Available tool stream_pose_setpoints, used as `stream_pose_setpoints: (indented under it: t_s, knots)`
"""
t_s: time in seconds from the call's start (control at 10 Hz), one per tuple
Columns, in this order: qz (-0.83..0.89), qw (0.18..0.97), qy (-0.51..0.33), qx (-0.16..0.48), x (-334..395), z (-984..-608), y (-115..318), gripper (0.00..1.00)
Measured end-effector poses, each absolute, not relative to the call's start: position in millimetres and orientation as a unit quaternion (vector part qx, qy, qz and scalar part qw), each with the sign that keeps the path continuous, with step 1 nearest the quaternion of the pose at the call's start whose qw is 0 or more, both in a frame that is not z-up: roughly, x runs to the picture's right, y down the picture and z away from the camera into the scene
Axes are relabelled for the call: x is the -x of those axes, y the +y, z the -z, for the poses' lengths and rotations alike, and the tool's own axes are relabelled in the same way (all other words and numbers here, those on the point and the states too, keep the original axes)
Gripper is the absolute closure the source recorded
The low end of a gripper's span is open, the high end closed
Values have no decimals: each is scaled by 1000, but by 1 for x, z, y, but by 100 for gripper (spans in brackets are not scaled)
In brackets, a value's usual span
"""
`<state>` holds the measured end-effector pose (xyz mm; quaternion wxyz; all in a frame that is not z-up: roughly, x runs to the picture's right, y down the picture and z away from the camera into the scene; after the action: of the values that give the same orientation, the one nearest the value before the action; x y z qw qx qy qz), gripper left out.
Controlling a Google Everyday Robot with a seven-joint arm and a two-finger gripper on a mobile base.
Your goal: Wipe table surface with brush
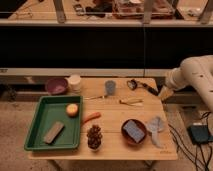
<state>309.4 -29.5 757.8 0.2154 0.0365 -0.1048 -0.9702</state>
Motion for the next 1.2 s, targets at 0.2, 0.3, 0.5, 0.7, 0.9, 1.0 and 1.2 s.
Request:
stream_pose_setpoints:
  t_s: [0.2, 0.3, 0.5, 0.7, 0.9, 1.0, 1.2]
  knots:
    - [970, 224, -83, -38, -301, -785, -54, 20]
    - [968, 237, -74, -35, -298, -808, -67, 20]
    - [964, 251, -77, -32, -292, -831, -74, 20]
    - [964, 254, -76, -31, -294, -832, -75, 20]
    - [963, 256, -80, -30, -294, -834, -75, 20]
    - [961, 261, -88, -26, -298, -839, -76, 20]
    - [955, 277, -106, -24, -303, -866, -79, 20]
